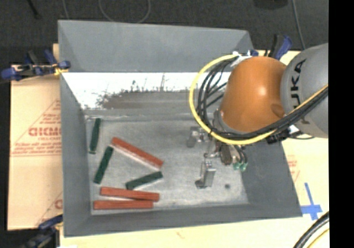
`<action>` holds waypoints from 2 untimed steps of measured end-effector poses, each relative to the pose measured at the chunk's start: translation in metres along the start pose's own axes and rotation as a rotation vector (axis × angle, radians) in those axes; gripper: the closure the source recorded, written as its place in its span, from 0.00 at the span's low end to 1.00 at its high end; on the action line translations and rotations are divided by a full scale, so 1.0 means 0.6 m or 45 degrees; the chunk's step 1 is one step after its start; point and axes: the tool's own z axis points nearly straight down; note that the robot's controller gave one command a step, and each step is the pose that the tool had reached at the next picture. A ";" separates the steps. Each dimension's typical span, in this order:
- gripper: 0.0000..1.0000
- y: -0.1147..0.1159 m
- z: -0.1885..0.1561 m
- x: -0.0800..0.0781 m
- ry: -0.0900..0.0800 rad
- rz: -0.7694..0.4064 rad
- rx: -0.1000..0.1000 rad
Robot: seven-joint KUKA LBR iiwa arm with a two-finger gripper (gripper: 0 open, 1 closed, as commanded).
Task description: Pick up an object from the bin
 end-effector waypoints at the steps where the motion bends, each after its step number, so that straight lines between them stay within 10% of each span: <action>1: 1.00 0.000 0.000 0.000 0.000 0.000 0.000; 2: 0.00 0.000 0.000 0.000 0.000 0.001 0.000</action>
Offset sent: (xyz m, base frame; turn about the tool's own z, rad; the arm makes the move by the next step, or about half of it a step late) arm 0.0000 0.0000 0.0000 0.0000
